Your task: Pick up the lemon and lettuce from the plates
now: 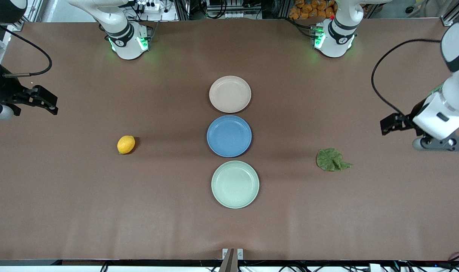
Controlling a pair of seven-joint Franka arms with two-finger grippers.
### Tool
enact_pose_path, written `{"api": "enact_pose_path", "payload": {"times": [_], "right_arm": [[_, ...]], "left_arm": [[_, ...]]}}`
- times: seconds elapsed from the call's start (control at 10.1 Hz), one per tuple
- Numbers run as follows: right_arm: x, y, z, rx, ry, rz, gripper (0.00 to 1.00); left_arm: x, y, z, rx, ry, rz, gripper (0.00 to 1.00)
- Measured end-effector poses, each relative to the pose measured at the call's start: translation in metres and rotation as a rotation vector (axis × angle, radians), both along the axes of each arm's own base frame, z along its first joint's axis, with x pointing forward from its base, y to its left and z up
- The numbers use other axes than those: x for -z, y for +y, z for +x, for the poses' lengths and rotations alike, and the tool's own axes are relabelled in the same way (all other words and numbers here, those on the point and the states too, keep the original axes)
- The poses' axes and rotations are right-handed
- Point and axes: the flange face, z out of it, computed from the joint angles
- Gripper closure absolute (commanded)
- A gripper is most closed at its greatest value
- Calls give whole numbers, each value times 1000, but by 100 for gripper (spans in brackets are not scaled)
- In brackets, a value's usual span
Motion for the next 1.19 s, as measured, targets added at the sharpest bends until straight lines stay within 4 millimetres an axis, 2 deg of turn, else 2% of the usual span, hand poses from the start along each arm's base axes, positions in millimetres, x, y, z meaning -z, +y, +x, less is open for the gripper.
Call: {"api": "enact_pose_path", "payload": {"times": [0.3,0.6,0.99,1.19], "right_arm": [[2,2,-1,27,5,1,0],[5,6,-11,31,12,0,0],[13,8,-31,31,9,0,0],[11,9,-32,29,-3,2,0]], "left_arm": [[-36,4,-29,-6,-33,0,0],[-49,4,-50,-4,-46,0,0],[-53,7,-52,-9,-54,-1,0],[-55,7,-52,-9,-58,-2,0]]}}
